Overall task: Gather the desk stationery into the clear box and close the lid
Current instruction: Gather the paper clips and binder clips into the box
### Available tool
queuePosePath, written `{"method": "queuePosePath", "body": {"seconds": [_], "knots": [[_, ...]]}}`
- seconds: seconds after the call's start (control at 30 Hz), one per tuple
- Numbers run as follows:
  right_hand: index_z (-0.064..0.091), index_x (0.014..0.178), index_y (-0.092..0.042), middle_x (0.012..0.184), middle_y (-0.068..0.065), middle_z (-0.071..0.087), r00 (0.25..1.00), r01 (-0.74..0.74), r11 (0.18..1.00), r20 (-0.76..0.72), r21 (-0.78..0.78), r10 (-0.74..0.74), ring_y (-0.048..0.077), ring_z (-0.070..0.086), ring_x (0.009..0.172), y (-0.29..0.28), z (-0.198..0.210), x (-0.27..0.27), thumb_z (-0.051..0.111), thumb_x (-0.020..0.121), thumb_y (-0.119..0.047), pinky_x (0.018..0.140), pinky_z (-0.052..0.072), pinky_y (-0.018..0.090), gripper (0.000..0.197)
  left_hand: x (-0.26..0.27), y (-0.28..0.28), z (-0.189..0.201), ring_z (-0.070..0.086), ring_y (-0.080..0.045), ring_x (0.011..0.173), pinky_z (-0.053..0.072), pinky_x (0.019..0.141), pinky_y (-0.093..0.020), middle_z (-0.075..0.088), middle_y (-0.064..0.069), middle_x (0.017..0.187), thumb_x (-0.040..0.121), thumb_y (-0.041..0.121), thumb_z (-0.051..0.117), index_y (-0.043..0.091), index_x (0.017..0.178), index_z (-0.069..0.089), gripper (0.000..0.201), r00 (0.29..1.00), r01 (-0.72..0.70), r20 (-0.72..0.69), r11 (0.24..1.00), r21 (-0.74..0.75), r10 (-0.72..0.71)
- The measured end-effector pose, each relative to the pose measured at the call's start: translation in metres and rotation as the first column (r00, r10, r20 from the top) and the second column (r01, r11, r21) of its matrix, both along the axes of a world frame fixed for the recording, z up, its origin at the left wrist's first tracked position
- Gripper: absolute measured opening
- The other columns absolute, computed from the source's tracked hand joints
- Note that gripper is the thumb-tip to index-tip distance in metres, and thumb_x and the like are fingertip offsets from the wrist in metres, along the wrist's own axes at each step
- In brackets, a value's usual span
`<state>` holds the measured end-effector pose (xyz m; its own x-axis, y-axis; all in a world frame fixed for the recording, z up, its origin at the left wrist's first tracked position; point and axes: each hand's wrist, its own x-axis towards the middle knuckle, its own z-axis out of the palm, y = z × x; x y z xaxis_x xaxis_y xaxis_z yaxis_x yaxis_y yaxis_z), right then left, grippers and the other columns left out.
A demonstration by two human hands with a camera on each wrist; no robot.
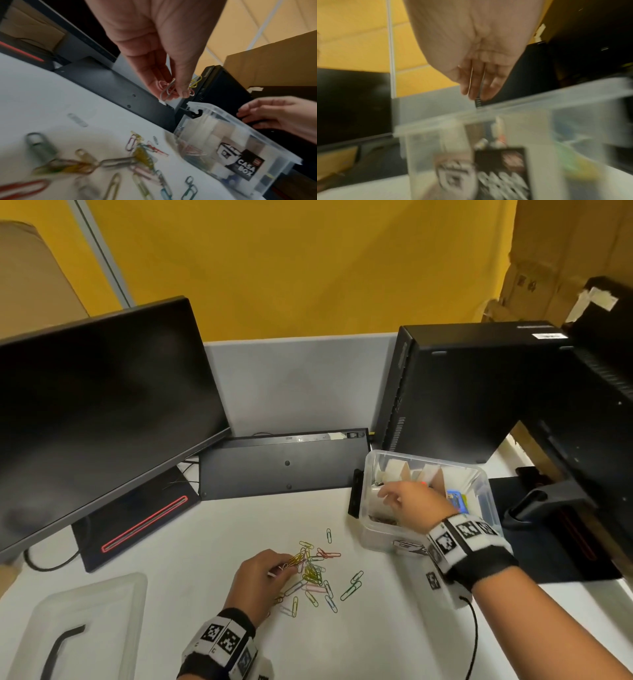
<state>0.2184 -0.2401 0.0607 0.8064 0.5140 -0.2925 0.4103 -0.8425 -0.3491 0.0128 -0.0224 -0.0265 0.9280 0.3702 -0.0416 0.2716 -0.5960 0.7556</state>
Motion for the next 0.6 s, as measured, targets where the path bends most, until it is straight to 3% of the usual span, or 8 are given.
{"method": "queuePosePath", "body": {"seconds": [0.07, 0.1, 0.17, 0.23, 0.33, 0.43, 0.5, 0.6], "knots": [[0.063, 0.112, -0.026, 0.110, -0.008, 0.065, 0.983, 0.060, 0.950, 0.149, 0.306, -0.110, 0.011, 0.060, 0.097, -0.028, -0.010, -0.010, 0.047, 0.096, -0.019, 0.089, 0.051, 0.032, 0.024, -0.001, -0.006, 0.005, 0.058, 0.001, 0.090, 0.051, 0.071, -0.015, 0.067, 0.015, 0.083, 0.082, 0.025, 0.071, 0.027, 0.095, 0.072, 0.012, 0.999, 0.002, 0.039, 1.000, -0.007, -0.002], [0.064, 0.110, -0.024, 0.109, -0.008, 0.064, 0.957, 0.071, 0.919, 0.235, 0.387, -0.173, 0.011, 0.058, 0.098, -0.042, -0.016, -0.016, 0.047, 0.095, -0.019, 0.089, 0.050, 0.031, 0.023, 0.000, -0.010, 0.010, 0.059, 0.002, 0.089, 0.051, 0.071, -0.014, 0.067, 0.016, 0.083, 0.082, 0.025, 0.071, 0.027, 0.095, 0.072, 0.013, 0.998, 0.010, 0.056, 1.000, -0.005, -0.010], [0.062, 0.111, -0.020, 0.111, -0.004, 0.061, 0.886, 0.110, 0.907, 0.374, 0.406, -0.274, 0.012, 0.053, 0.102, -0.072, -0.031, -0.028, 0.048, 0.095, -0.019, 0.090, 0.045, 0.029, 0.022, 0.006, -0.021, 0.022, 0.059, 0.003, 0.087, 0.050, 0.072, -0.010, 0.066, 0.018, 0.085, 0.082, 0.025, 0.070, 0.026, 0.097, 0.073, 0.015, 0.995, 0.039, 0.088, 0.999, -0.005, -0.038], [0.060, 0.117, -0.014, 0.118, 0.003, 0.060, 0.830, 0.203, 0.908, 0.427, 0.367, -0.358, 0.018, 0.050, 0.110, -0.096, -0.053, -0.036, 0.043, 0.096, -0.023, 0.095, 0.041, 0.033, 0.029, 0.019, -0.035, 0.036, 0.061, 0.001, 0.083, 0.050, 0.074, -0.012, 0.065, 0.018, 0.086, 0.083, 0.027, 0.069, 0.025, 0.100, 0.073, 0.018, 0.989, 0.098, 0.112, 0.995, 0.032, -0.101], [0.057, 0.126, -0.008, 0.131, 0.008, 0.056, 0.823, 0.245, 0.921, 0.438, 0.303, -0.362, 0.023, 0.044, 0.127, -0.111, -0.081, -0.042, 0.030, 0.094, -0.033, 0.109, 0.033, 0.039, 0.048, 0.056, -0.058, 0.055, 0.060, -0.003, 0.079, 0.051, 0.074, -0.019, 0.064, 0.010, 0.090, 0.090, 0.033, 0.060, 0.024, 0.104, 0.070, 0.019, 0.966, 0.209, 0.099, 0.949, 0.236, -0.238], [0.057, 0.127, -0.008, 0.132, 0.008, 0.057, 0.804, 0.218, 0.928, 0.483, 0.303, -0.347, 0.023, 0.044, 0.129, -0.108, -0.087, -0.044, 0.025, 0.095, -0.032, 0.111, 0.029, 0.038, 0.052, 0.104, -0.084, 0.064, 0.062, -0.021, 0.081, 0.050, 0.067, -0.030, 0.063, -0.001, 0.090, 0.091, 0.030, 0.053, 0.019, 0.100, 0.068, 0.021, 0.911, 0.332, 0.044, 0.795, 0.508, -0.409], [0.059, 0.126, -0.007, 0.129, 0.009, 0.059, 0.792, 0.218, 0.921, 0.493, 0.322, -0.360, 0.024, 0.046, 0.128, -0.107, -0.088, -0.043, 0.025, 0.095, -0.031, 0.111, 0.027, 0.037, 0.051, 0.132, -0.103, 0.069, 0.061, -0.029, 0.088, 0.051, 0.070, -0.037, 0.061, -0.008, 0.095, 0.091, 0.019, 0.055, 0.012, 0.103, 0.065, 0.017, 0.873, 0.444, -0.146, 0.636, 0.632, -0.465], [0.061, 0.123, -0.006, 0.126, 0.009, 0.061, 0.793, 0.204, 0.928, 0.503, 0.313, -0.344, 0.026, 0.049, 0.125, -0.109, -0.089, -0.043, 0.027, 0.095, -0.028, 0.111, 0.026, 0.037, 0.050, 0.161, -0.124, 0.082, 0.062, -0.033, 0.095, 0.053, 0.083, -0.041, 0.061, -0.015, 0.106, 0.087, 0.004, 0.060, 0.003, 0.111, 0.062, 0.024, 0.770, 0.625, -0.425, 0.429, 0.652, -0.477]]}}
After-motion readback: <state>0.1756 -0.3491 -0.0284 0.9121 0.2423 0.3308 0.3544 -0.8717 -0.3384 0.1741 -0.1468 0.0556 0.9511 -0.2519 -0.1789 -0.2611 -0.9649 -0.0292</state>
